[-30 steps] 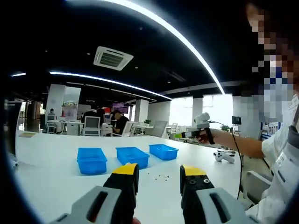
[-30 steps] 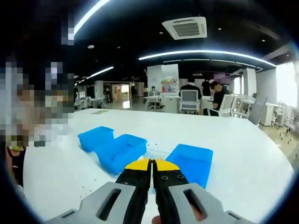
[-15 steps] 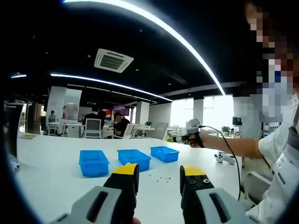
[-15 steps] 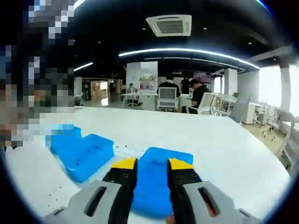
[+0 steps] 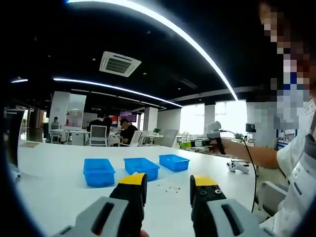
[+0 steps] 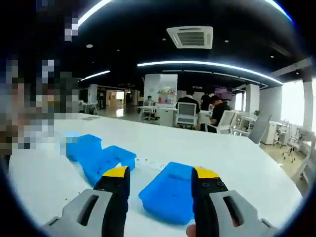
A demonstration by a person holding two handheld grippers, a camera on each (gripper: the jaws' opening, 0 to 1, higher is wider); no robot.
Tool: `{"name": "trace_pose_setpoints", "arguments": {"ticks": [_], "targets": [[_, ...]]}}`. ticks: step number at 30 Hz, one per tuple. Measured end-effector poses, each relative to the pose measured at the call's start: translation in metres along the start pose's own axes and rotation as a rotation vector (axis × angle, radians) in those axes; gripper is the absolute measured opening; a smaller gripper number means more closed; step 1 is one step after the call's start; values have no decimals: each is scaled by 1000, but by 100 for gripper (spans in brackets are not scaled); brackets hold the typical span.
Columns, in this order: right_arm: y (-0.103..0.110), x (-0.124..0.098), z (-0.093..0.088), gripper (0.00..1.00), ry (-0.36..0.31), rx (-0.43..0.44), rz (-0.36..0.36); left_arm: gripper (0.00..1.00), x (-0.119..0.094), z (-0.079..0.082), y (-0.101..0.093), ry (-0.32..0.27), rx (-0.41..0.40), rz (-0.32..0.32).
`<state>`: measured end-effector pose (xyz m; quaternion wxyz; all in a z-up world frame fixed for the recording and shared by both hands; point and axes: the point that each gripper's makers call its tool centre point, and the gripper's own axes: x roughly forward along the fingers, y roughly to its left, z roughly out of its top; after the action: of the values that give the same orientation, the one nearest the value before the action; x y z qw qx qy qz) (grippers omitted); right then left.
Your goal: Pick up the resistors one by one and place each resistor into its matching bin, sorting the parts by color and model until every resistor is separated into the correct bin for its type
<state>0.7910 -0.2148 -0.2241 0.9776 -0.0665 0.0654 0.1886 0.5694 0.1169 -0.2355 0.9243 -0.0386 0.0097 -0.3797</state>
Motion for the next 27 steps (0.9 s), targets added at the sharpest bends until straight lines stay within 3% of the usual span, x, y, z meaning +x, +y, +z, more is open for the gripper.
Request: {"name": "trace_pose_setpoints", "arguments": {"ticks": [6,11,17,21,27], "targets": [[32,-46,3,54,-47,18,81,37,1,-1,0,5,-1,-2],[45,-81,1,54,-74,23,118,37,1,-1,1,4,-1,-4],[54,-116,-6,55,-102,24,119,37,0,0,1,3,2,-3],[64,-138,-20,56,-92,3,116,37,-1,-1,3,6,2,2],[68,-168,-30,55,-107,15,70,37,0,-3,4,10,0,1]]}}
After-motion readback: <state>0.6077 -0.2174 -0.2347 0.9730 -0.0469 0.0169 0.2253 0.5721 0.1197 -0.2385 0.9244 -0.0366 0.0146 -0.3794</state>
